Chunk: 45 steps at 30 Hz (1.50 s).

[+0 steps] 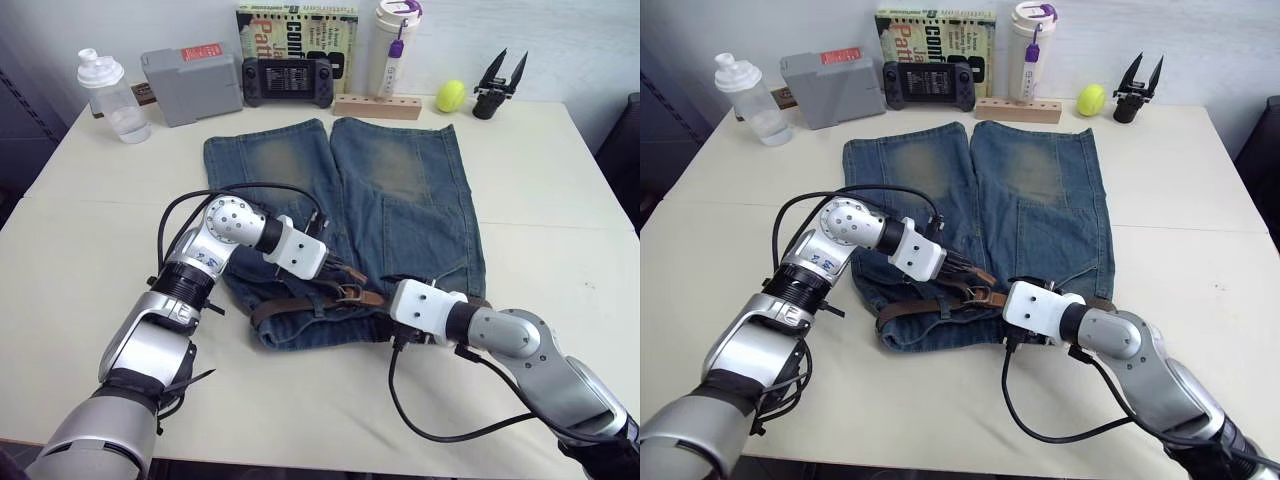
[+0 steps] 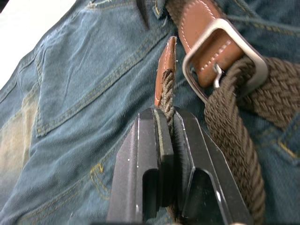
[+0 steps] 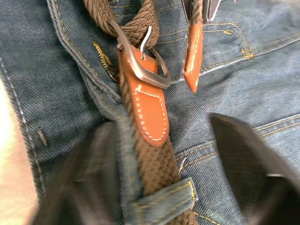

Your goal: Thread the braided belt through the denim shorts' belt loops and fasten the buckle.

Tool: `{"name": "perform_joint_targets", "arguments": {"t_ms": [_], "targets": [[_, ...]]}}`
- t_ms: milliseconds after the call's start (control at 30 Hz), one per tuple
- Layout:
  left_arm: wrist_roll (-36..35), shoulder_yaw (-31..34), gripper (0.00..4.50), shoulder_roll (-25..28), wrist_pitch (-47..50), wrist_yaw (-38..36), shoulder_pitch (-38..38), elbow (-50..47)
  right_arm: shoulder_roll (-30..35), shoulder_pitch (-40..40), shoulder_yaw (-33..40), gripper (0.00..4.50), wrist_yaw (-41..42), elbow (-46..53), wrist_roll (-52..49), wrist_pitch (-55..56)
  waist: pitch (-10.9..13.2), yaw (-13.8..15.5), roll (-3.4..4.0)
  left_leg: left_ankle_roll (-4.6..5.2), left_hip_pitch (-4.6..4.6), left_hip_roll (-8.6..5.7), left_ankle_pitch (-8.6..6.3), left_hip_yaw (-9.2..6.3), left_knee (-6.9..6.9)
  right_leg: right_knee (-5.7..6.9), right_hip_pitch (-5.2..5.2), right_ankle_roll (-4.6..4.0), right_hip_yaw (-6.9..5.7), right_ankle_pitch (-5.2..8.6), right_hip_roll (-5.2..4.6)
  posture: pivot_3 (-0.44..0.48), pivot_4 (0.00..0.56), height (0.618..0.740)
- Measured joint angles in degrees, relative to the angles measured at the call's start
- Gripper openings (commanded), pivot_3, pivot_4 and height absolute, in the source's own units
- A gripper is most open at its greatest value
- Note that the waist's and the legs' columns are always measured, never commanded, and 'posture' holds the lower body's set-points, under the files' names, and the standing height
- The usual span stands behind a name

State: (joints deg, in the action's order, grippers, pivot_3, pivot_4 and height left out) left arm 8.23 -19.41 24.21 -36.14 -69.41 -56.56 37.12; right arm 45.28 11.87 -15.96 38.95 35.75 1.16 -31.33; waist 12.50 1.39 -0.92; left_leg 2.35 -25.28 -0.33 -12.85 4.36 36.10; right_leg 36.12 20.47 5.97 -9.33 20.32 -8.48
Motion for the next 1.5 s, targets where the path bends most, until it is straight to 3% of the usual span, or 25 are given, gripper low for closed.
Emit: {"name": "perform_joint_targets", "arguments": {"t_ms": [100,133,167,400,1167,1500], "targets": [[0.1,0.0,0.00,1.0,-1.2,0.0,-0.7,2.2,-1.6,-1.1,-0.4,0.70,-2.1,-0.7,1.6,2.2,0.0,0.0,0.00,0.02,0.03,-0.01,0.07,-0.01,0.06,0.39,0.03,0.00,0.00,0.00,0.01,0.000,0.150,0.697],[0.1,0.0,0.00,1.1,-1.7,0.0,-0.8,2.7,-2.6,-1.2,-0.4,0.13,-2.8,-1.5,1.9,2.8,0.0,0.0,0.00,0.04,0.02,-0.02,0.08,-0.01,0.11,0.41,0.04,0.00,0.01,0.00,0.01,0.000,0.150,0.697],[0.2,-0.1,0.00,1.2,-2.1,0.0,-1.4,4.1,-4.1,-1.3,-0.3,0.02,-3.7,-2.0,2.1,3.3,0.0,0.0,0.00,0.06,0.02,-0.03,0.09,-0.01,0.16,0.41,0.07,-0.01,0.02,0.00,0.00,0.000,0.150,0.697],[0.7,-0.1,0.00,2.8,-3.7,0.5,-3.7,8.5,-8.2,-2.3,1.1,0.02,-6.0,-2.5,2.3,3.6,0.0,-0.1,0.00,0.04,0.09,-0.02,0.19,0.00,0.17,0.77,0.19,-0.03,0.09,-0.01,-0.02,0.000,0.150,0.697],[-3.2,0.0,0.00,-0.5,4.4,-7.3,-2.8,7.4,-8.7,-1.5,0.2,0.02,-5.1,-4.4,8.8,7.0,0.0,-0.1,0.00,0.11,0.06,-0.10,0.24,0.01,0.40,1.20,0.16,-0.04,0.09,-0.02,0.08,0.000,0.150,0.697],[-3.4,1.5,0.00,-4.2,20.2,-5.4,4.4,-2.5,-10.6,-2.1,1.6,0.02,-4.9,-4.7,10.7,6.0,0.0,0.0,0.00,0.26,0.01,-0.12,0.16,0.00,0.87,1.32,0.05,-0.04,0.15,-0.02,0.06,0.000,0.150,0.697]]}}
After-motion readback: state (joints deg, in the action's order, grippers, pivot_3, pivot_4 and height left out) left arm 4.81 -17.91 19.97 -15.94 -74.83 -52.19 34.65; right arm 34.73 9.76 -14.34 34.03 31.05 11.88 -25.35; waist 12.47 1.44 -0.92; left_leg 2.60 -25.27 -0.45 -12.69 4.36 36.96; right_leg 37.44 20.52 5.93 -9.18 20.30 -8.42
